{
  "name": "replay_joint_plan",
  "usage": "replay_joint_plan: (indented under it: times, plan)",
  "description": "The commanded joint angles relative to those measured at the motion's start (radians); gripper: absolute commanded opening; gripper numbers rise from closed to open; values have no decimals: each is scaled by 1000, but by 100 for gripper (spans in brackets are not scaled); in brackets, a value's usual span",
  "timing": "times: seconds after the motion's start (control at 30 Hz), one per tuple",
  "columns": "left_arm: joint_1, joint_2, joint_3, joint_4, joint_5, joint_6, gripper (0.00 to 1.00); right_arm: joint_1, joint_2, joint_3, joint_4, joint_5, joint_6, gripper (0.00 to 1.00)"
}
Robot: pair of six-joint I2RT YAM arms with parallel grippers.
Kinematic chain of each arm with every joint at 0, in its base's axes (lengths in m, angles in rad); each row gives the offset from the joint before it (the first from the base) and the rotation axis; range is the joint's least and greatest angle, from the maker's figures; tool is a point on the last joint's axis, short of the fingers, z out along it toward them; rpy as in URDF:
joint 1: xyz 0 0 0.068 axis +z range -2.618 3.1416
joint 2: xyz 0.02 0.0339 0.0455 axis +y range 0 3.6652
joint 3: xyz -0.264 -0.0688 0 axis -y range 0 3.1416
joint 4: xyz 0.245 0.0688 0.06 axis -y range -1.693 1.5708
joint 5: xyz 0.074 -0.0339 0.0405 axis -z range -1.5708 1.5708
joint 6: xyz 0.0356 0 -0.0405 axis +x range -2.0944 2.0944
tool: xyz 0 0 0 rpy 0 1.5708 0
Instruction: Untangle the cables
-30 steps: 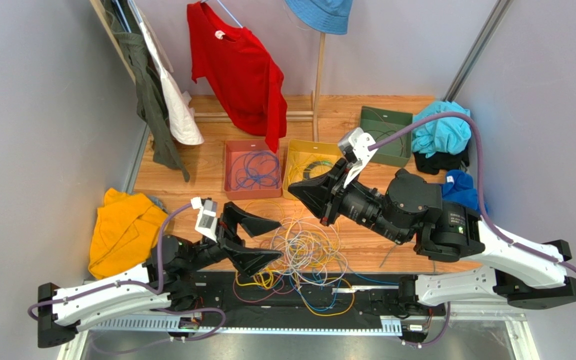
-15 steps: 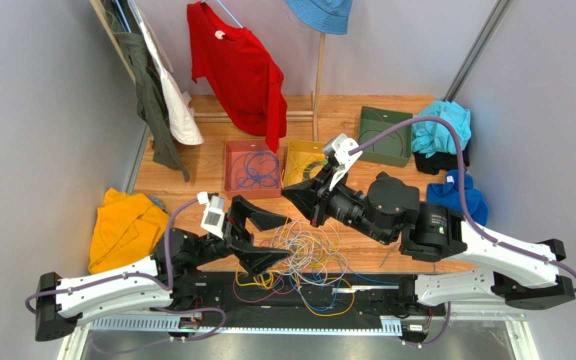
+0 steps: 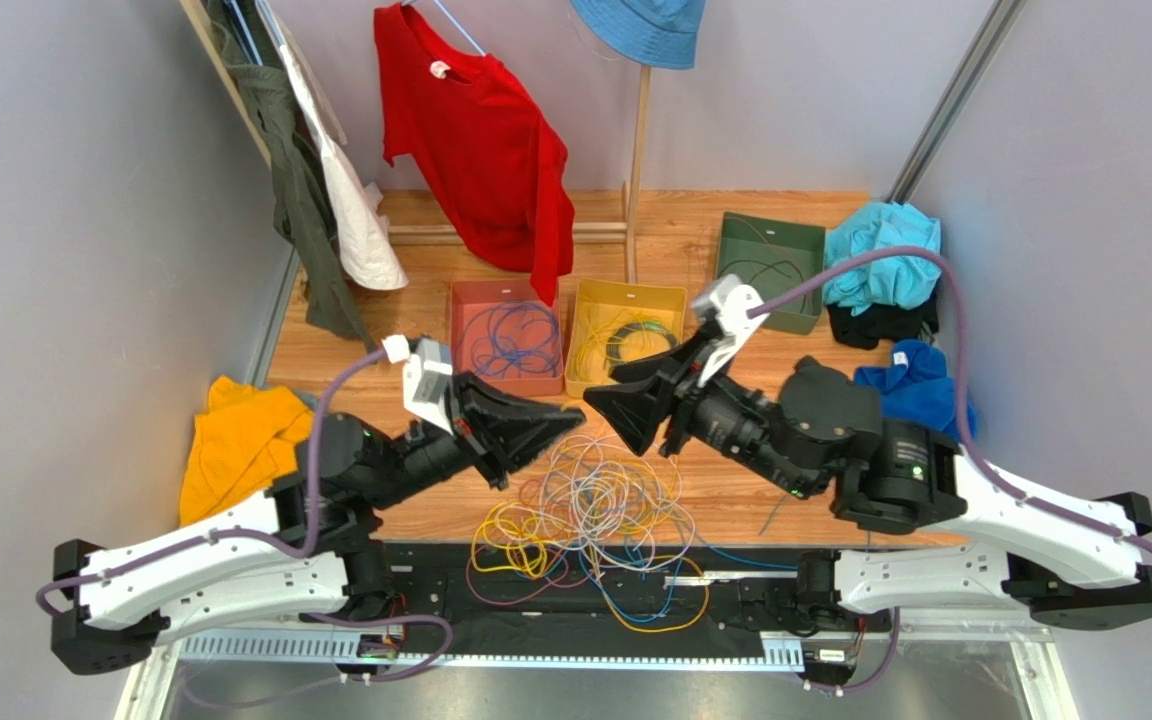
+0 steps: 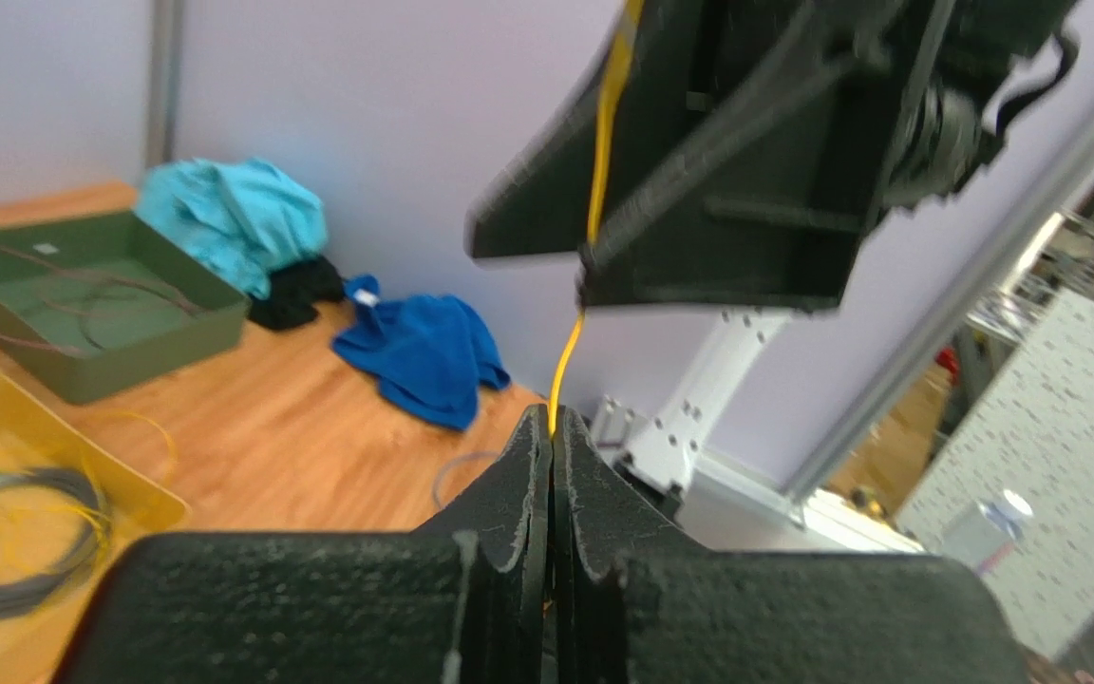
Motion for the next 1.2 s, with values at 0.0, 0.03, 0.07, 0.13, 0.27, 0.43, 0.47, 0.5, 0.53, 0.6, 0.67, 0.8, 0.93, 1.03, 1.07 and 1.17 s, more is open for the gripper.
replay_joint_plan:
  times: [0.0, 0.03, 0.07, 0.13, 0.27, 0.43, 0.47, 0.5, 0.53, 0.6, 0.67, 0.8, 0.93, 1.03, 1.07, 1.17]
  plan:
    - [-1, 60, 234, -300, -152, 105, 0, -4, -112, -38, 25, 86, 4, 60]
    - [-1, 78, 323, -333, -178, 122, 0, -4, -132, -64, 24, 95, 3, 61]
    - [-1, 97, 371, -365, -198, 137, 0, -4, -148, -75, 20, 115, 8, 63]
    - [-1, 163, 513, -452, -249, 183, 0, -4, -207, -116, 19, 126, 11, 64]
    - [-1, 288, 748, -580, -313, 260, 0, -4, -295, -180, 1, 153, 26, 63]
    - [0, 463, 1053, -675, -378, 358, 0, -4, -378, -259, -22, 167, 50, 61]
    - [2, 485, 1095, -695, -382, 370, 0, -4, -384, -276, -24, 170, 55, 61]
    - [3, 523, 1133, -703, -386, 395, 0, -4, -390, -312, -24, 172, 66, 61]
    - [5, 545, 1210, -712, -387, 406, 0, -4, -399, -329, -22, 173, 72, 61]
    - [13, 598, 1288, -738, -390, 432, 0, -4, -399, -377, -16, 170, 80, 61]
    - [17, 635, 1397, -759, -387, 447, 0, -4, -392, -403, -6, 163, 89, 61]
    - [19, 732, 1567, -804, -390, 495, 0, -4, -372, -455, 14, 166, 98, 61]
    - [19, 758, 1650, -800, -390, 513, 0, -4, -352, -529, 86, 173, 75, 62]
    - [19, 759, 1657, -787, -384, 515, 0, -4, -309, -561, 180, 169, 49, 63]
    - [19, 761, 1660, -790, -382, 515, 0, -4, -292, -572, 226, 167, 32, 63]
    - [19, 766, 1663, -795, -381, 510, 0, -4, -200, -566, 296, 179, 6, 64]
